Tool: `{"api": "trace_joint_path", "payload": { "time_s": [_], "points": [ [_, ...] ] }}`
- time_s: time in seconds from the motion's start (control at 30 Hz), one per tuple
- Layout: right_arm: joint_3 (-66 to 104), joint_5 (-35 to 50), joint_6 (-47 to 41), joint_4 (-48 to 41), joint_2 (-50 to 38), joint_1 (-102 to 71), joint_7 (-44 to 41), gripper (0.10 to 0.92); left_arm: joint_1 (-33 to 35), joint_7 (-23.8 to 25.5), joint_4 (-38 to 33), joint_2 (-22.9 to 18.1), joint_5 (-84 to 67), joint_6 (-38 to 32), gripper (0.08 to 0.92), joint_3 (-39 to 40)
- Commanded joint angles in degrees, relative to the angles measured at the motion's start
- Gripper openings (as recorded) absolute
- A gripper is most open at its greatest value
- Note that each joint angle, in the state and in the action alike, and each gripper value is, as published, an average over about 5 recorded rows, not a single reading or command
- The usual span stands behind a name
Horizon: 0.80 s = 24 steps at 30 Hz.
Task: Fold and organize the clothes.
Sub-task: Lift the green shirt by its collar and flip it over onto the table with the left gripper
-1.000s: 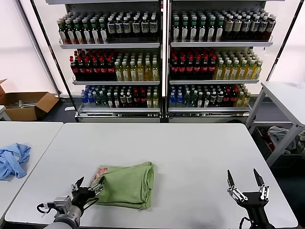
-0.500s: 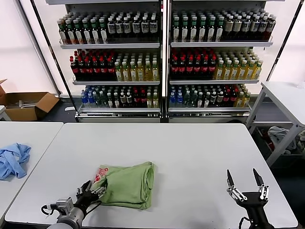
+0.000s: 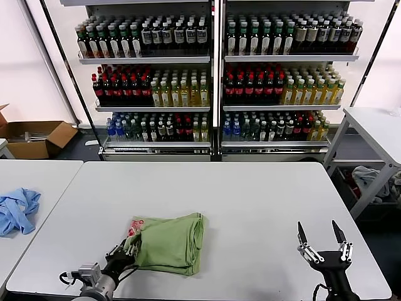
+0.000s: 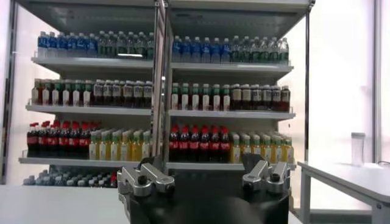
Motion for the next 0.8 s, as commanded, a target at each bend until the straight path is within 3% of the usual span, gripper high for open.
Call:
{"api": "trace_joint_path", "payload": {
  "time_s": [0.03,0.27,0.47,0.57,0.7,0.8],
  "points": [
    [-0.6,0.0,-0.6,0.0,0.0,1.1,0.1,0.823,0.3,-2.9,-3.5,2.2,1.3,-2.7,0.281,-1.9],
    [-1.6,0.1,-2.2,0.3,-0.1,3.9,0.3,0.823,1.6,-5.9,-7.5,7.5,-4.2,-1.0,0.117,-14.4],
    [-2.5,0.5,-2.8,-0.1,-0.6,6.3,0.3,0.823,2.1,-6.0,-10.2,14.0,-17.3,6.2,0.111,-37.2],
    [-3.0,0.8,-2.8,-0.5,-1.0,7.4,0.3,0.823,1.6,-5.3,-12.3,15.8,-19.4,9.0,0.111,-43.4],
    [-3.0,1.4,-3.2,-0.6,-1.7,8.8,0.3,0.823,1.6,-2.3,-15.2,13.7,-11.1,9.9,0.111,-38.0],
    [-2.5,2.1,-3.4,-0.5,-2.1,9.2,0.3,0.823,2.5,1.0,-13.3,10.2,1.4,5.8,0.111,-22.2]
  ]
}}
